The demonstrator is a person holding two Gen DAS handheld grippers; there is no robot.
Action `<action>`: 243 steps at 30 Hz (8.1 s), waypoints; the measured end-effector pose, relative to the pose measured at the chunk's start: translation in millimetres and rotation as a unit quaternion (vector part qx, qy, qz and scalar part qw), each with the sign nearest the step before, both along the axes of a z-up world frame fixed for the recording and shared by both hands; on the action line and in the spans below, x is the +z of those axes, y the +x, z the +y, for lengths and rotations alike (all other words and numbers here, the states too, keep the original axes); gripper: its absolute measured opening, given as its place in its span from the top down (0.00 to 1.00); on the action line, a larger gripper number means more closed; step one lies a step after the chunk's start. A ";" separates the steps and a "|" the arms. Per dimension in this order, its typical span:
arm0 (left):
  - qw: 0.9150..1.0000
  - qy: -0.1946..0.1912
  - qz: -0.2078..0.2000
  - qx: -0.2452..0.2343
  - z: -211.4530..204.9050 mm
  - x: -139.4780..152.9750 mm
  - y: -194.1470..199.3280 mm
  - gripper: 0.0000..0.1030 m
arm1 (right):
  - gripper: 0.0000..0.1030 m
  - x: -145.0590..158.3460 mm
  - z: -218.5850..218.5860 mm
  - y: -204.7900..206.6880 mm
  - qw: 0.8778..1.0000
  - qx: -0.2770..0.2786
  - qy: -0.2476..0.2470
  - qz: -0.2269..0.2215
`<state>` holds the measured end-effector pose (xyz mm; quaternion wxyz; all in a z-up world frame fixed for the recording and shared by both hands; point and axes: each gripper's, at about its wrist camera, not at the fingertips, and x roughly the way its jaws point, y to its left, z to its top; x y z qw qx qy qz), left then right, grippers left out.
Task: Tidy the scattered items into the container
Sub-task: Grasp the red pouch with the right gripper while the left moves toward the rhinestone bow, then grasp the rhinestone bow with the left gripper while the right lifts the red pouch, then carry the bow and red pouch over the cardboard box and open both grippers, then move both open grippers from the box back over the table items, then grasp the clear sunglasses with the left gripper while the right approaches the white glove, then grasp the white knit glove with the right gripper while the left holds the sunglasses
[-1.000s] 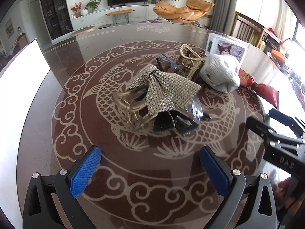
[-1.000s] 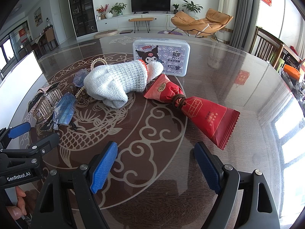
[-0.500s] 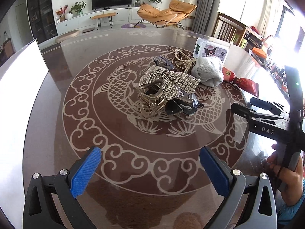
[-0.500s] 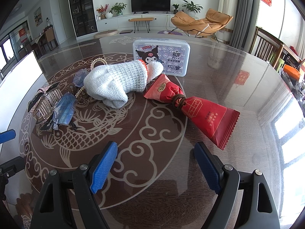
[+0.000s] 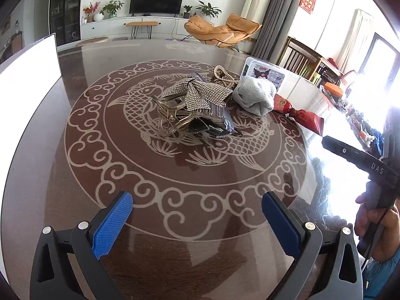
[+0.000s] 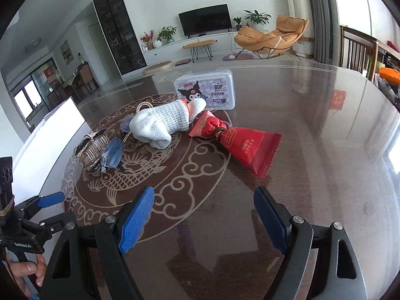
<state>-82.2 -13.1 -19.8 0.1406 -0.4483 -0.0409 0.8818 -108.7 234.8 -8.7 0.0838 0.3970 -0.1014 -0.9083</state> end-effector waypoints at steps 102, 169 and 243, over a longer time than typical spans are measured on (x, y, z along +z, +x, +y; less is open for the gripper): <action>0.937 -0.023 -0.071 0.342 -409.7 81.8 128.3 0.08 | 0.50 69.7 -572.2 53.9 0.860 0.504 0.047 -0.060; 0.994 -0.108 -0.029 0.008 66.1 -9.3 -10.7 0.00 | 0.30 -5.7 -9.8 63.6 0.987 -0.075 0.131 -0.050; 1.000 -0.004 0.010 0.025 -27.2 1.2 -20.2 0.60 | 0.32 5.9 -53.3 -68.0 0.992 0.016 0.097 -0.084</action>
